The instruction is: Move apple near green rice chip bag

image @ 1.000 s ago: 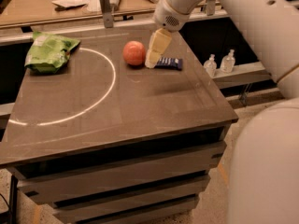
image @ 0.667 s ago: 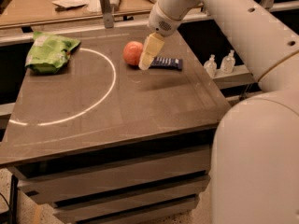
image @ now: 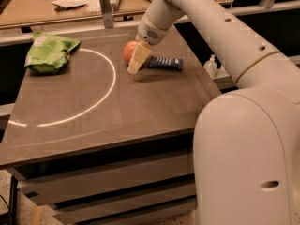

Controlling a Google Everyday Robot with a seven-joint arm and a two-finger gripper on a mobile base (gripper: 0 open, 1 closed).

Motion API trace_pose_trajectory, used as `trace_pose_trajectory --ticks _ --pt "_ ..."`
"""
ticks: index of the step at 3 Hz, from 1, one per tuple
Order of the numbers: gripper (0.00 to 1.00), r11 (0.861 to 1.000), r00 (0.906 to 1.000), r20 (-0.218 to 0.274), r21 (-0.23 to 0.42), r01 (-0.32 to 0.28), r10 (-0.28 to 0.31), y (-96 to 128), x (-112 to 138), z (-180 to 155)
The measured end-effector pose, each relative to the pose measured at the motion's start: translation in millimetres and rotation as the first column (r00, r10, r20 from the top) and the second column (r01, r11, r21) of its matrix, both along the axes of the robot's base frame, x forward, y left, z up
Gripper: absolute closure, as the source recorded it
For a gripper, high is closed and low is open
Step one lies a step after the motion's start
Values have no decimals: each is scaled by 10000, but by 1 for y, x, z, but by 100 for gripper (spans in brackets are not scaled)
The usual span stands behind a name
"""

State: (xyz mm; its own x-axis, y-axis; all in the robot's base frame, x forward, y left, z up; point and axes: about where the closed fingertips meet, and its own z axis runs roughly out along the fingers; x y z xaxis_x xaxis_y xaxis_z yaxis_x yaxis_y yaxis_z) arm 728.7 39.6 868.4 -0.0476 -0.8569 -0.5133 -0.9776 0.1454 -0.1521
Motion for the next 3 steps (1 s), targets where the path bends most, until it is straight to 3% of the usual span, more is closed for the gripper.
trace_pose_trajectory --ticks 2,3 --pt "64 9984 9993 -327 541 -181 198 13 5 -14" --pt "87 9892 9977 -336 1364 -530 581 31 6 -2"
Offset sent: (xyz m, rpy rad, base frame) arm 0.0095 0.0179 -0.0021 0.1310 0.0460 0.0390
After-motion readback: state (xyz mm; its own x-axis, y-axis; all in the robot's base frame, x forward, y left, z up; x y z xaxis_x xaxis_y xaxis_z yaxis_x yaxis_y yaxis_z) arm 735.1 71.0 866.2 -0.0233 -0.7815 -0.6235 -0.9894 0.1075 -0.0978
